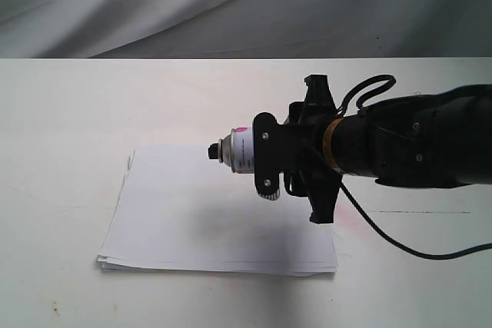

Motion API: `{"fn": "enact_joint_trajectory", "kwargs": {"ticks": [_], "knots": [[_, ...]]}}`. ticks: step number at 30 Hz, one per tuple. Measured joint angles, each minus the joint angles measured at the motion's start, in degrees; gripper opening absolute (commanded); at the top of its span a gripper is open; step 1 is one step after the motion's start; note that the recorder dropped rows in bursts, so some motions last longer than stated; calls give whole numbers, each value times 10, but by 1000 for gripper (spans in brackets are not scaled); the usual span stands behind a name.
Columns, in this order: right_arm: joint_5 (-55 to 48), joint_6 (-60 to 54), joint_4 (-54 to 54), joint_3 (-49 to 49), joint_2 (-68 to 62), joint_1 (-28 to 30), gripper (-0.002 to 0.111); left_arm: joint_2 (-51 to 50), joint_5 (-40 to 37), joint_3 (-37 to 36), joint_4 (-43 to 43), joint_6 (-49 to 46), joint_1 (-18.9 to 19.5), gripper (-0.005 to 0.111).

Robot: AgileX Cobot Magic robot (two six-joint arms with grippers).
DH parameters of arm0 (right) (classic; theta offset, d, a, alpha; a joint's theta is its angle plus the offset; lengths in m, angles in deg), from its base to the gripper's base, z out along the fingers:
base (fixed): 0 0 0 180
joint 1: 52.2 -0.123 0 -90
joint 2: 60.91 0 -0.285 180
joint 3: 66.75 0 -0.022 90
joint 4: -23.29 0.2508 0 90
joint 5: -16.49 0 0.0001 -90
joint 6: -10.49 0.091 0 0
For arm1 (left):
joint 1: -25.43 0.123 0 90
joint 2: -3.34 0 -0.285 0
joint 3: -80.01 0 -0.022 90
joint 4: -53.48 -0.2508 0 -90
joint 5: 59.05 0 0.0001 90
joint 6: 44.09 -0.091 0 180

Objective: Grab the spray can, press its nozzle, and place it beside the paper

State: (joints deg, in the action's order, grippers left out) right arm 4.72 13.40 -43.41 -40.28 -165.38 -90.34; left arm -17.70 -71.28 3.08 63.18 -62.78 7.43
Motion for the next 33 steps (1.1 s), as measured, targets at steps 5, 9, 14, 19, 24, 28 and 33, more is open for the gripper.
{"fn": "enact_joint_trajectory", "kwargs": {"ticks": [5,9,14,19,24,28,33], "knots": [[0,0,0,0,0,0,0,0,0,0,0,0,0,0],[0,1,0,0,0,0,0,0,5,0,-38,-19,0,0],[0,1,-4,0,0,0,0,0,63,0,-38,4,0,0],[0,1,-5,0,0,0,0,0,136,0,39,74,0,0],[0,1,-7,0,0,0,0,0,181,0,56,90,0,0],[0,1,-8,0,0,0,0,0,213,0,58,117,0,0],[0,1,-8,0,0,0,0,0,242,0,60,233,0,0]]}}
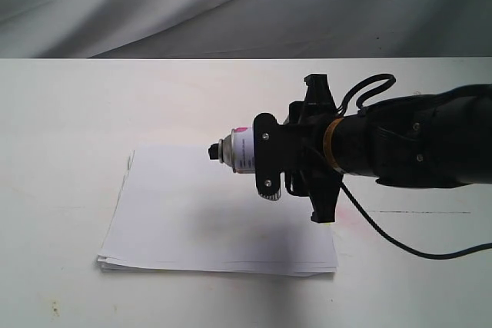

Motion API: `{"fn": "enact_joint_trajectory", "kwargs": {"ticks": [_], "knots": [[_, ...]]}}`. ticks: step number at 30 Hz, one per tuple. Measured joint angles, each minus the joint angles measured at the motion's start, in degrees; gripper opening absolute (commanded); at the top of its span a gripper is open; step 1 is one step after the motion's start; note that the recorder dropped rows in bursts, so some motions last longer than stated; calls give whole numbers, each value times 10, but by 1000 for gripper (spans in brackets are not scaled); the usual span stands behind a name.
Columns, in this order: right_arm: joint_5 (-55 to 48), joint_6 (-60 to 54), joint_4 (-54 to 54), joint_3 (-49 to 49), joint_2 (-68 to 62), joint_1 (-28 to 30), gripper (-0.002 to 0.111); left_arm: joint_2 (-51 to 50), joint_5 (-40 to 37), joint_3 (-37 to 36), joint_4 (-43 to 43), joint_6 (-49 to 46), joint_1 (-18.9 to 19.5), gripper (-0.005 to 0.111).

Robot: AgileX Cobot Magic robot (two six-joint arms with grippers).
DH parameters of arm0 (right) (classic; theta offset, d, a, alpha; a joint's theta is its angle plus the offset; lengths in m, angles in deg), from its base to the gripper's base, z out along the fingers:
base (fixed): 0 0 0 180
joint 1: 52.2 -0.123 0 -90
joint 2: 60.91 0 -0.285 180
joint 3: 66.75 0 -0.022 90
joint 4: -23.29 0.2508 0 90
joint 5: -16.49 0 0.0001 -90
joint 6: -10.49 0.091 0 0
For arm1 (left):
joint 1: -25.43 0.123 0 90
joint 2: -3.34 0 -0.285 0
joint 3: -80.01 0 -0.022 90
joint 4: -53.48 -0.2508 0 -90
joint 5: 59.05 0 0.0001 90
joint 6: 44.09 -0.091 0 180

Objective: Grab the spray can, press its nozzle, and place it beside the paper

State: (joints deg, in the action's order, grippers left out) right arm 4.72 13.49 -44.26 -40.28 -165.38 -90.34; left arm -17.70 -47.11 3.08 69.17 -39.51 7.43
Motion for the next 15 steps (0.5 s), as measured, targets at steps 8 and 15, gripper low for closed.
{"fn": "enact_joint_trajectory", "kwargs": {"ticks": [8,15], "knots": [[0,0,0,0,0,0,0,-26,-145,64,3,66,0,0],[0,0,0,0,0,0,0,-201,-218,224,1,66,0,0]]}}
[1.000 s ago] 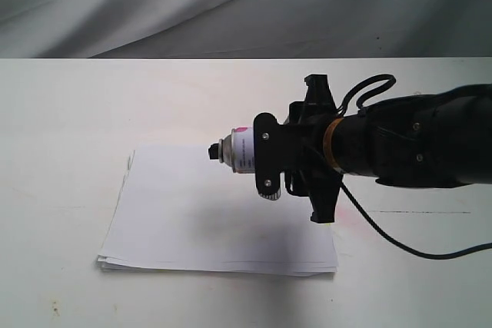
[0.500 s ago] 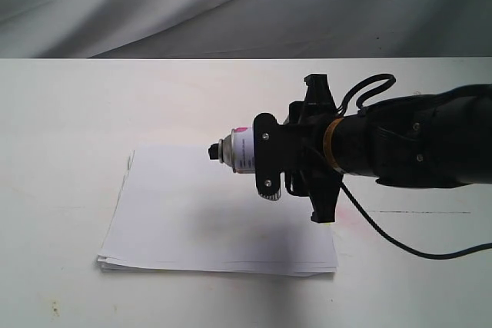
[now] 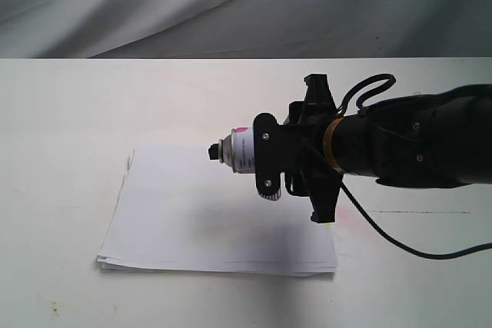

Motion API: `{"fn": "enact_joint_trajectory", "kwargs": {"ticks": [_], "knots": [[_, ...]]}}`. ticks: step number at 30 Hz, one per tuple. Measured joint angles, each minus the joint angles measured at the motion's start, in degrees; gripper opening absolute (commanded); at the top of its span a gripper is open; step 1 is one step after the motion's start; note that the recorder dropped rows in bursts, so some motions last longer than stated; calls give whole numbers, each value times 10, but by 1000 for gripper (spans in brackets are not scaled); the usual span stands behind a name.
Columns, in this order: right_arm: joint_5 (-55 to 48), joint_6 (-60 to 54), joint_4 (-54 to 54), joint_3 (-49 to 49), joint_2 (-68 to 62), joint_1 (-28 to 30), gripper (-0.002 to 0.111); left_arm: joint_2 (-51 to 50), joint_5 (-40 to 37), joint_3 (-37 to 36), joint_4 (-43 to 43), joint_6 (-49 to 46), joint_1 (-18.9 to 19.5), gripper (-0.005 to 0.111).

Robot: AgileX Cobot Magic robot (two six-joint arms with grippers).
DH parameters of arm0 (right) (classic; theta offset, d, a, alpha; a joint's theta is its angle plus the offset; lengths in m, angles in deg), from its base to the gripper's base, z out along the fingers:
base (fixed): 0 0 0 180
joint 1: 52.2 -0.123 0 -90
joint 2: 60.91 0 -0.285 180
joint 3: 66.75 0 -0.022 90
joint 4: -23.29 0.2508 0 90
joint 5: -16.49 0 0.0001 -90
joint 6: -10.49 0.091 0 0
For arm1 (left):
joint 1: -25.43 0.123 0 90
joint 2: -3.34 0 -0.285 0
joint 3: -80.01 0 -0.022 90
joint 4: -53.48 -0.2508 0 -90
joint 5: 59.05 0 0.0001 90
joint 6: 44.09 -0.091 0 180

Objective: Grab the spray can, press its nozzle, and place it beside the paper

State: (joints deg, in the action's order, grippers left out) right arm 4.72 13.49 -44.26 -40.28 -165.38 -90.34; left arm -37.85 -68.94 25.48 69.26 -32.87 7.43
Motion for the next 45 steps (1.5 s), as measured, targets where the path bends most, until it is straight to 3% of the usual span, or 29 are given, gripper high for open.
{"fn": "enact_joint_trajectory", "kwargs": {"ticks": [5,9,11,14,19,22,24,36,45], "knots": [[0,0,0,0,0,0,0,-137,-29,128,-2,-54,0,0],[0,0,-1,0,0,0,0,-223,-84,240,17,-117,30,0],[0,0,-1,0,0,0,0,-262,-122,293,74,-180,64,0],[1,0,-1,0,0,0,0,-314,-201,354,247,-329,130,0],[1,0,-1,0,0,0,0,-421,-412,397,525,-550,267,0],[1,0,-1,0,0,0,0,-496,-506,397,596,-618,324,0],[1,0,-1,0,0,0,0,-538,-551,397,617,-657,338,0],[2,0,-1,0,0,0,0,-742,-596,397,636,-839,293,0],[2,0,-2,0,0,0,0,-882,-596,399,637,-962,220,0]]}}
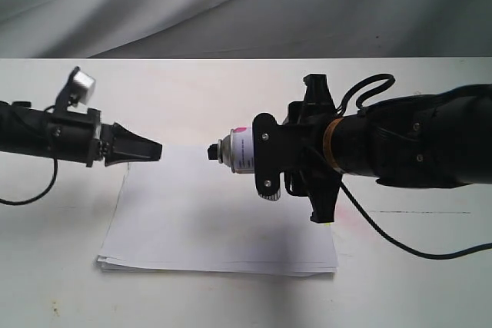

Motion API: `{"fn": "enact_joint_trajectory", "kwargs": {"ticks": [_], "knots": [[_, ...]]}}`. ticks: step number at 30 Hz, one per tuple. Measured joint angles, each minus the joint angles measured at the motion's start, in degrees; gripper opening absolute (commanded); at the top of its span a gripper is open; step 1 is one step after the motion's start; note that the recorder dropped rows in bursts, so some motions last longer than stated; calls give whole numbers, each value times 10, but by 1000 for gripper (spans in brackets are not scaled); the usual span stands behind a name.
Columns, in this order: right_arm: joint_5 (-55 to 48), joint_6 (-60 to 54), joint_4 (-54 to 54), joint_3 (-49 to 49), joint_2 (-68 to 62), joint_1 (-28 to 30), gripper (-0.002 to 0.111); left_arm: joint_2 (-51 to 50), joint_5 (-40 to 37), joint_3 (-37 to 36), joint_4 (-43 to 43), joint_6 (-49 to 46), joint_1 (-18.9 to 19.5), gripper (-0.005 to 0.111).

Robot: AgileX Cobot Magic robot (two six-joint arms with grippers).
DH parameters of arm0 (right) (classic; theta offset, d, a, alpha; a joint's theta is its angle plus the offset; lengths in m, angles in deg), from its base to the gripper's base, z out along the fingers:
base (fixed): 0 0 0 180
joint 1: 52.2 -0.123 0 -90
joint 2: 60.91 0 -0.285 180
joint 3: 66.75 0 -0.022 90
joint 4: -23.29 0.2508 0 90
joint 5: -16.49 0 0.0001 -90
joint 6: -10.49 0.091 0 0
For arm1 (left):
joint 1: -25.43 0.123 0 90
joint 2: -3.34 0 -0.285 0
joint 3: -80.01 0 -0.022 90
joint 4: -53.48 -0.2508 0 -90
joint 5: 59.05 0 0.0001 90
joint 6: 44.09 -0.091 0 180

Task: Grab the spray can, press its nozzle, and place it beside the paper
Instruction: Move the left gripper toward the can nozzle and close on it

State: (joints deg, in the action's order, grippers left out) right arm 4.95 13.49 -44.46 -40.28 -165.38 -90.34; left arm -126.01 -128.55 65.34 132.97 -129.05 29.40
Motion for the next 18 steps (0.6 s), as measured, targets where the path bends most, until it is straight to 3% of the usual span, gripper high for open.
{"fn": "enact_joint_trajectory", "kwargs": {"ticks": [5,12,18], "knots": [[1,0,0,0,0,0,0,-20,0,0,2,-80,-39,0],[1,0,0,0,0,0,0,-14,0,0,48,-163,-41,0],[1,0,0,0,0,0,0,68,1,-75,73,-213,-41,0]]}}
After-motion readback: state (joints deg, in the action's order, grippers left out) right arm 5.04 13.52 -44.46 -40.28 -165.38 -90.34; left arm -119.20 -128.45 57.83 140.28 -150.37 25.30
